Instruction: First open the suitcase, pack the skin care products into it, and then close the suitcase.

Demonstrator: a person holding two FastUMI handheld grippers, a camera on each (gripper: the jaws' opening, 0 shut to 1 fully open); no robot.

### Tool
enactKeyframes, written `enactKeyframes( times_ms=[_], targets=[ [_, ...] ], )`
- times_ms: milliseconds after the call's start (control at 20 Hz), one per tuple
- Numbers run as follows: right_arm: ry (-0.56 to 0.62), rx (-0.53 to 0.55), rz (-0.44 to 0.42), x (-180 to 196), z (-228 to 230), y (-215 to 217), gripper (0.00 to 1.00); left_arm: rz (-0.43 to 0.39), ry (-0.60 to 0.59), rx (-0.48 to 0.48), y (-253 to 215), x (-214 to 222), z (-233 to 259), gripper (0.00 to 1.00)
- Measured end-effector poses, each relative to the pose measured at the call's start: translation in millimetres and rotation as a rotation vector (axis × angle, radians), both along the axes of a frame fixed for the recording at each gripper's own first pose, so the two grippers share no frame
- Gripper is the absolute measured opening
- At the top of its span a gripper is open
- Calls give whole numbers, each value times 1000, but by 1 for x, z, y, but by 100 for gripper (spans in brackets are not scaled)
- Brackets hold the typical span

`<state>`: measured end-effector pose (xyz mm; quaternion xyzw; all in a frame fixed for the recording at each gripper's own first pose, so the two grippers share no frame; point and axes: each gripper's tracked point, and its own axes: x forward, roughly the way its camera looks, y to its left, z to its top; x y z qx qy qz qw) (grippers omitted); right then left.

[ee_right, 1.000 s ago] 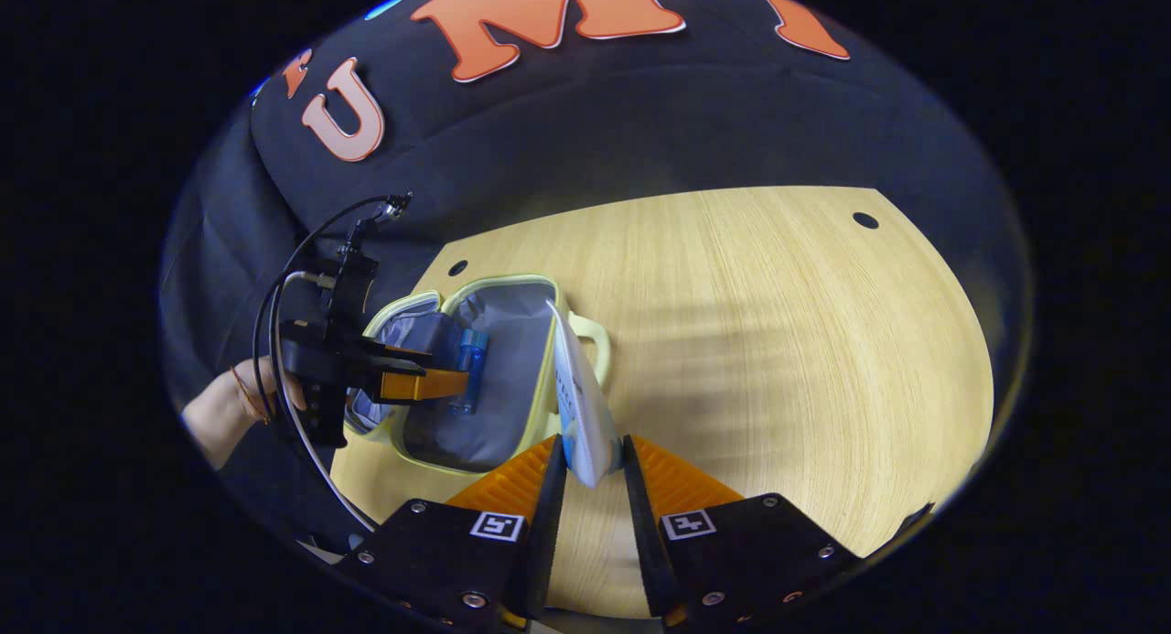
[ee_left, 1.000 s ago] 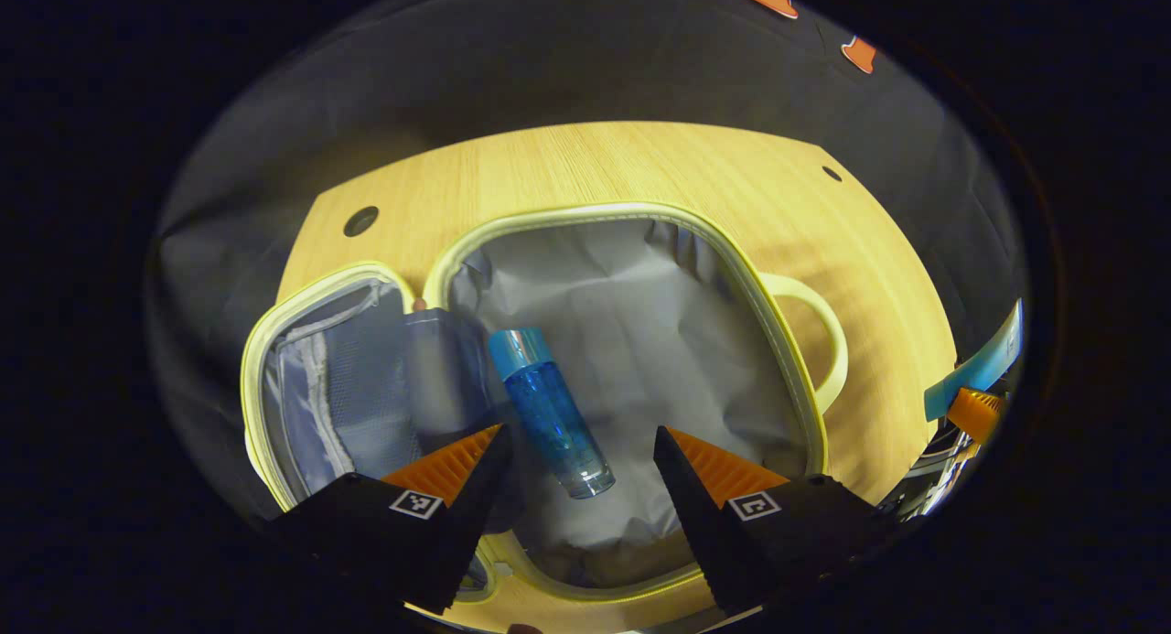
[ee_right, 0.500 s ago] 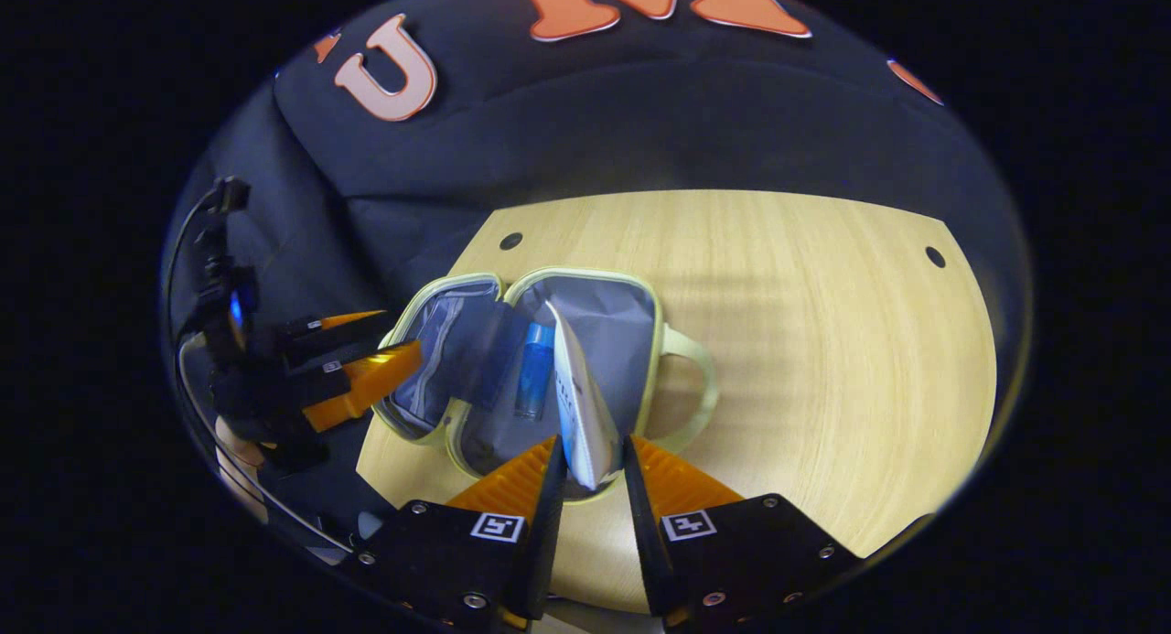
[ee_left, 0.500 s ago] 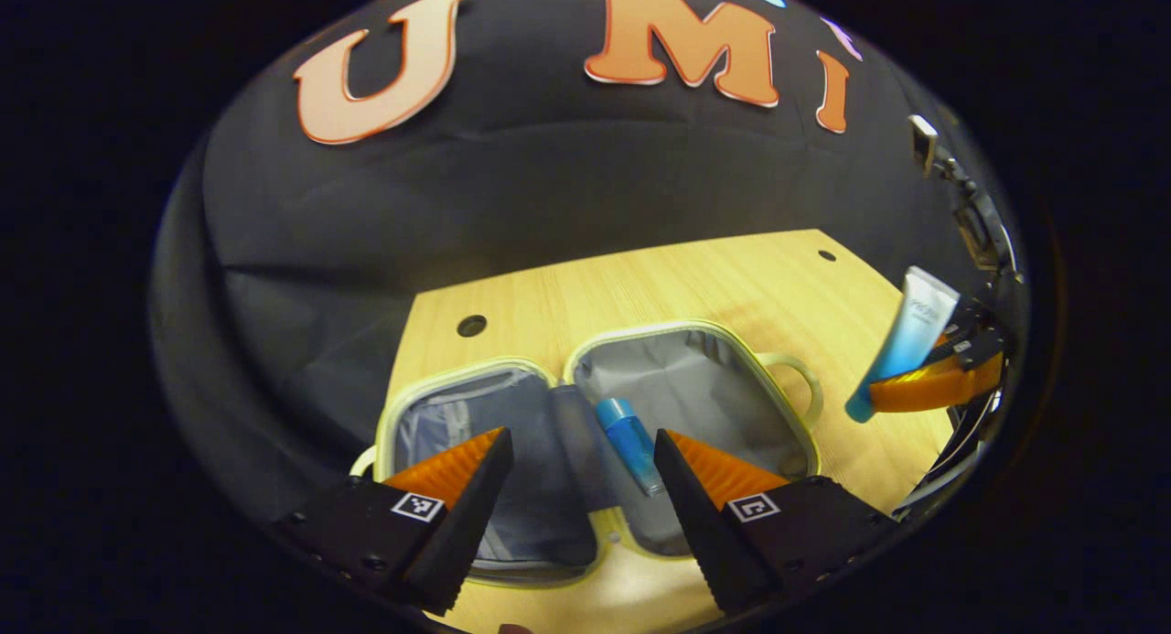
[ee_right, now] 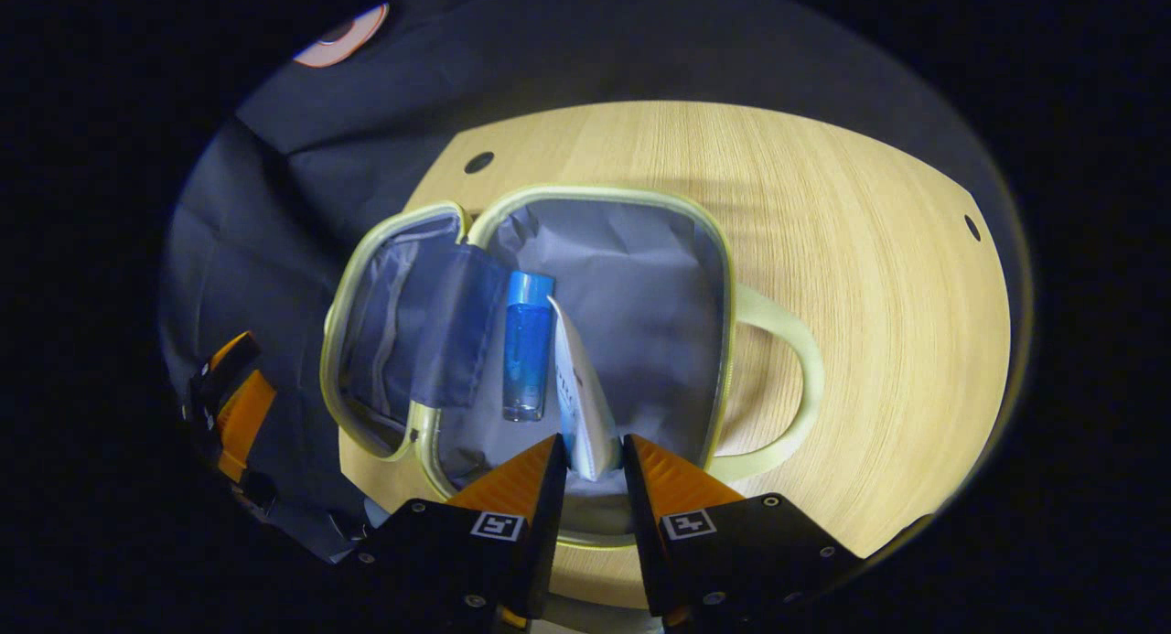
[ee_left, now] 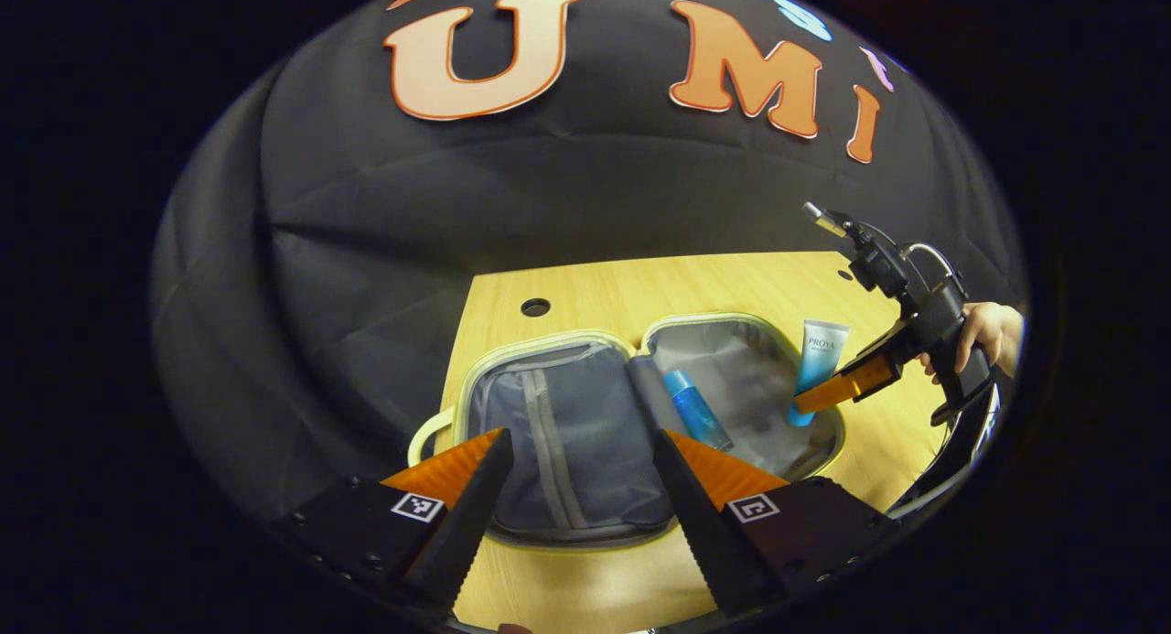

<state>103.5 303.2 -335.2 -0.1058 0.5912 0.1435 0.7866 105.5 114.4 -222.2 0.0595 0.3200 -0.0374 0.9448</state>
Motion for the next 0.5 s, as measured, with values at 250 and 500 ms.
enactKeyframes(
  times_ms=[250, 500],
  targets=[
    [-15, -19, -76, 18, -14, 2, 45, 24, 19, -24, 10, -2, -9, 96],
    [-85, 13, -68, 25, 1, 8, 93, 48, 22, -49, 18, -6, -11, 96]
  ],
)
